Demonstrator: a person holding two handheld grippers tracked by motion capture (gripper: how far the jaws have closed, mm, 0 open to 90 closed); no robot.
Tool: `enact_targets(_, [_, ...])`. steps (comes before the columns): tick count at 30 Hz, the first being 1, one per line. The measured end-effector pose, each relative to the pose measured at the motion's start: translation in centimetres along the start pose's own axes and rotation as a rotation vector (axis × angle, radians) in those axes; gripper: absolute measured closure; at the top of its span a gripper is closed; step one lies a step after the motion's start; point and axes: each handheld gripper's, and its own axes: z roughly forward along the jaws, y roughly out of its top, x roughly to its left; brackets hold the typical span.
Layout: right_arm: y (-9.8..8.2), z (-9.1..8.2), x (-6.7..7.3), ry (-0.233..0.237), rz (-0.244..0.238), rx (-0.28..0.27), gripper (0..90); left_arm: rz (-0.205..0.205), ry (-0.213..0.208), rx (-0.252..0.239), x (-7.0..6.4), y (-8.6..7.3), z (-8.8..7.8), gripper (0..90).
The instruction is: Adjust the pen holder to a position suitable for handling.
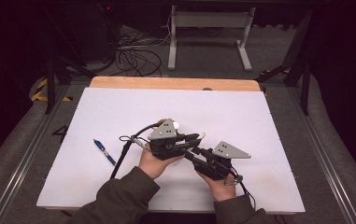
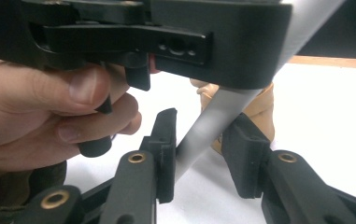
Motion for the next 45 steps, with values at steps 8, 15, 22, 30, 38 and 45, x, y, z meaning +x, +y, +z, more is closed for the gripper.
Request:
enact_targets(8, [-0.1, 0.3, -0.3, -0.012, 0.043, 0.031, 78.8, -0.004, 0.003, -0.003, 0.1, -0.7, -1.1, 75.8])
enact_targets(15, [-0.1, 0.4, -0.2, -0.036, 0.034, 0.044, 79.0, 0.027, 0.045, 0.055, 0.0, -1.5, -2.0, 62.8])
enact_targets(22, [0.2, 0.3, 0.1, -0.076, -0.024, 0.055, 79.0, 0.035, 0.070, 0.074, 0.1, -2.3, -3.6, 57.8])
enact_targets(30, [0.8, 0.1, 0.5, -0.110, -0.099, 0.046, 79.0, 0.050, 0.104, 0.108, -0.1, -3.3, -5.5, 49.8])
enact_targets(38, [1.8, -0.2, 0.6, -0.136, -0.140, 0.014, 79.0, 0.053, 0.122, 0.125, -0.1, -4.6, -7.3, 45.3])
enact_targets(45, [2.6, 0.0, 0.9, -0.152, -0.164, -0.015, 79.0, 0.045, 0.144, 0.137, 0.2, -5.5, -8.9, 42.6])
